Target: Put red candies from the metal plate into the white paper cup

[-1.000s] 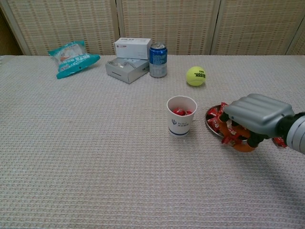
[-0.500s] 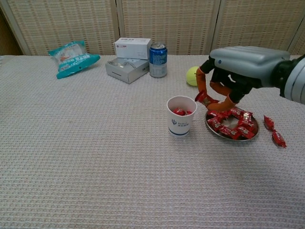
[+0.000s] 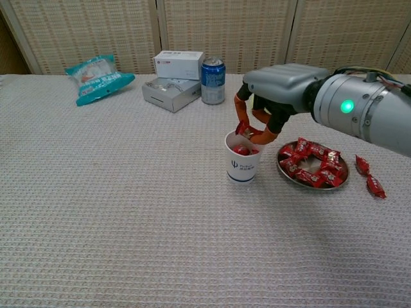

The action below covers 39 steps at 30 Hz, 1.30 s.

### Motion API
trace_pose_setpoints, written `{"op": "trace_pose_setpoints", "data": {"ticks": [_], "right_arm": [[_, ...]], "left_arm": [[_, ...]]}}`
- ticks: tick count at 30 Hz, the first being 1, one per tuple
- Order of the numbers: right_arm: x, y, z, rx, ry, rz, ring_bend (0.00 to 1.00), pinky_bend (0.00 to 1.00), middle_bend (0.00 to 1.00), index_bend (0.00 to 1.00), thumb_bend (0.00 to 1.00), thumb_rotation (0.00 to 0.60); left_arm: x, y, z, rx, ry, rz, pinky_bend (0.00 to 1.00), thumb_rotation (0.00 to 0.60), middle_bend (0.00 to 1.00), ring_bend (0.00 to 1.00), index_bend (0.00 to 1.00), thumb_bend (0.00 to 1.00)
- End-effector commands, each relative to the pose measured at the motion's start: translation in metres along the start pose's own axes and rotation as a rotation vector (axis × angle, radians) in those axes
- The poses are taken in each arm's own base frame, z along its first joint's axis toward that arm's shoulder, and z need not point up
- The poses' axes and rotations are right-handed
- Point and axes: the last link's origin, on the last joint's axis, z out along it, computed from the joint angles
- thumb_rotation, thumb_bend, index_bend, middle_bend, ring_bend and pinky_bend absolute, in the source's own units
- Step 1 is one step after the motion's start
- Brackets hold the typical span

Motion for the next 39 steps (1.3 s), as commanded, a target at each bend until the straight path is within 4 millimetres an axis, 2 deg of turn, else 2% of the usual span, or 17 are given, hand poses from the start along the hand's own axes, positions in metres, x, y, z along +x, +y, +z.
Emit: {"op": "trace_pose_setpoints", "data": {"ticks": [1,5,7,13,15,18,22,26,31,35,39], "right_arm": [[-0.002,-0.001,0.002,-0.001,-0.006,-0.008,0.80,1.00,0.86,0.49,0.22,0.600],[-0.009,0.000,0.006,-0.012,-0.036,-0.030,0.80,1.00,0.86,0.33,0.22,0.600],[-0.008,0.001,0.005,-0.014,-0.037,-0.032,0.80,1.00,0.86,0.29,0.22,0.600],[-0.003,0.013,-0.007,-0.037,-0.001,-0.031,0.80,1.00,0.86,0.29,0.22,0.600],[-0.003,0.026,-0.015,-0.066,0.015,-0.032,0.80,1.00,0.86,0.30,0.22,0.600],[-0.010,0.056,-0.032,-0.142,0.014,-0.034,0.80,1.00,0.86,0.31,0.22,0.600],[-0.027,0.102,-0.051,-0.263,-0.029,-0.044,0.80,1.00,0.86,0.31,0.22,0.600],[-0.043,0.134,-0.060,-0.339,-0.083,-0.058,0.80,1.00,0.86,0.27,0.21,0.600],[-0.060,0.154,-0.062,-0.372,-0.141,-0.053,0.80,1.00,0.86,0.26,0.19,0.600],[-0.073,0.162,-0.062,-0.386,-0.180,-0.058,0.80,1.00,0.86,0.26,0.19,0.600],[-0.083,0.167,-0.062,-0.395,-0.208,-0.057,0.80,1.00,0.86,0.31,0.19,0.600]], "left_arm": [[0.000,0.000,0.000,0.001,-0.001,0.000,0.21,0.600,0.11,0.11,0.00,0.50],[0.001,-0.001,0.001,0.003,0.003,-0.005,0.21,0.600,0.11,0.11,0.00,0.50],[0.001,-0.001,0.000,0.002,0.001,-0.005,0.21,0.600,0.11,0.11,0.00,0.50],[0.002,-0.001,-0.001,0.000,0.006,-0.008,0.21,0.600,0.11,0.11,0.00,0.50],[0.002,-0.001,-0.001,-0.001,0.009,-0.007,0.21,0.600,0.11,0.11,0.00,0.50],[0.001,-0.001,0.000,-0.001,0.007,-0.004,0.21,0.600,0.11,0.11,0.00,0.50],[-0.001,0.002,0.000,-0.006,0.002,0.001,0.21,0.600,0.11,0.11,0.00,0.49],[-0.003,0.007,0.001,-0.035,0.009,-0.011,0.21,0.600,0.12,0.11,0.00,0.44],[-0.005,0.007,0.003,-0.059,0.021,-0.016,0.23,0.600,0.15,0.13,0.00,0.40],[-0.005,0.009,0.004,-0.080,0.023,-0.028,0.23,0.600,0.12,0.14,0.00,0.39],[-0.005,0.008,0.003,-0.082,0.025,-0.024,0.23,0.600,0.11,0.14,0.00,0.39]]}}
